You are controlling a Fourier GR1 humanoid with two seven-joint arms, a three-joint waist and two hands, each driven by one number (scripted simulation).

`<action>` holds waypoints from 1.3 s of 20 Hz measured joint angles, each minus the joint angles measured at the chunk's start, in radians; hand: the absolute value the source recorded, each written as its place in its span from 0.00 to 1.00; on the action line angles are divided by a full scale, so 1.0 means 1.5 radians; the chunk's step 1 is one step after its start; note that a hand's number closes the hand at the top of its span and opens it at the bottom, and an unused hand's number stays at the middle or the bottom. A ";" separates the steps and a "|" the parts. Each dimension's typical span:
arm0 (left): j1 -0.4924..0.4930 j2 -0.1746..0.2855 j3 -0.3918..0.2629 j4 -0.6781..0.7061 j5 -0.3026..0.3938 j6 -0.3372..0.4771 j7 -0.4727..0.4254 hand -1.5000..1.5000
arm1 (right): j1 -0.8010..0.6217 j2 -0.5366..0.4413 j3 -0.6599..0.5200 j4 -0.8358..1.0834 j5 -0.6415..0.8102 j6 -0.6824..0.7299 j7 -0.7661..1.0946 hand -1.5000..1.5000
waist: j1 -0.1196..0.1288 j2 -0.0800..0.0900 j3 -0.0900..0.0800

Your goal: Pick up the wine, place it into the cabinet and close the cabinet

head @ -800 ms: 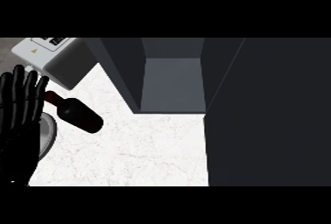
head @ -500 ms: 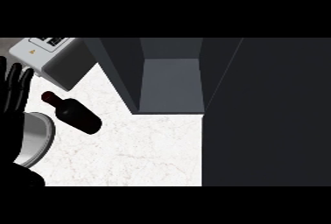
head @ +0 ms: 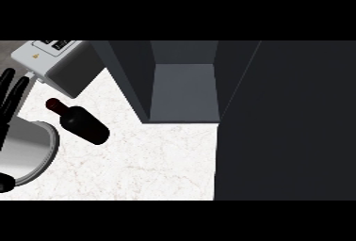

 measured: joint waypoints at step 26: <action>-0.025 0.131 0.170 -0.134 0.189 0.146 0.228 0.00 | 0.004 0.000 0.039 -0.040 -0.004 -0.037 0.101 0.00 | -0.006 -0.001 0.000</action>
